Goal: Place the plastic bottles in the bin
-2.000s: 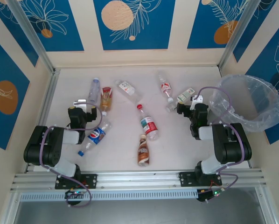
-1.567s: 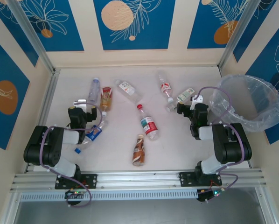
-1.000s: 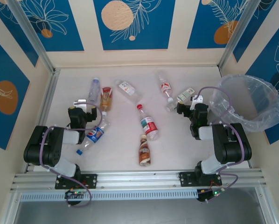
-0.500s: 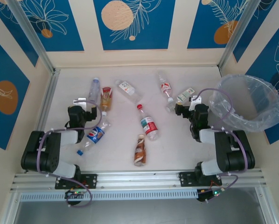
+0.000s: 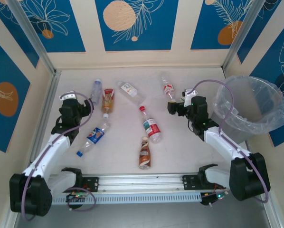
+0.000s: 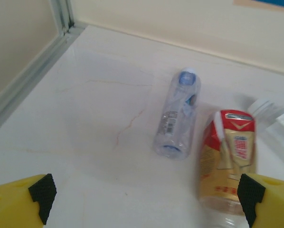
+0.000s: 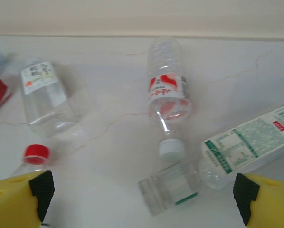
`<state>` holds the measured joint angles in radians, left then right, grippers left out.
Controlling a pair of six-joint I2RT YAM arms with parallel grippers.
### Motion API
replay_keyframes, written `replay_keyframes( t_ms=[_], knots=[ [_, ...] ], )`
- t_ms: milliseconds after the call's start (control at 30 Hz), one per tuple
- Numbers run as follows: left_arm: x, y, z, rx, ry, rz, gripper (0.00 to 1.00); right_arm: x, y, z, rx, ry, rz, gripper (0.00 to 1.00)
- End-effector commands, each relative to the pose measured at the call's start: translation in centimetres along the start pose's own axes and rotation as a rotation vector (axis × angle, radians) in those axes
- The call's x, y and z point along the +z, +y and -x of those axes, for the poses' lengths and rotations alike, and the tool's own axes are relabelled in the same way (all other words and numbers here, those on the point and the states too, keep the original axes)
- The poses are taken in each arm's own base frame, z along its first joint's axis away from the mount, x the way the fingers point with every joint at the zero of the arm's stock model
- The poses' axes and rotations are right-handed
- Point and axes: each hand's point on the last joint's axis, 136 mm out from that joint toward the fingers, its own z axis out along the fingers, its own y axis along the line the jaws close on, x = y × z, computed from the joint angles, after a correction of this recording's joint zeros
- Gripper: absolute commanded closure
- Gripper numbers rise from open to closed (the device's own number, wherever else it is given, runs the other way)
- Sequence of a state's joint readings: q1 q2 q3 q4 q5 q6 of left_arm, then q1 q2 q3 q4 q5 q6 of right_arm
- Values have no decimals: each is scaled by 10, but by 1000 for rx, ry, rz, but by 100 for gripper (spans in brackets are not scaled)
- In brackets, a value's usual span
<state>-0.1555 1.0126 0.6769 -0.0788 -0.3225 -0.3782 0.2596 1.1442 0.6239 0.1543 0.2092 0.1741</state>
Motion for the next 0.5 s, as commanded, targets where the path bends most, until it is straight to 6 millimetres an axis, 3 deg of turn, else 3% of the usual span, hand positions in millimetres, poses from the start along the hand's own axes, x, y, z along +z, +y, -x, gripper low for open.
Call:
replay_keyframes(
  t_ms=[0,200,467],
  knots=[
    [-24,8,-50,-123,245,51,1,-18,3,-16,190,102,-13,1],
    [-58,-9,-62,-104,378,-69,1,-37,15,-28,385,193,31,1],
    [-86,-20,-86,-73,582,-143,1,-39,29,-50,468,309,87,1]
  ],
)
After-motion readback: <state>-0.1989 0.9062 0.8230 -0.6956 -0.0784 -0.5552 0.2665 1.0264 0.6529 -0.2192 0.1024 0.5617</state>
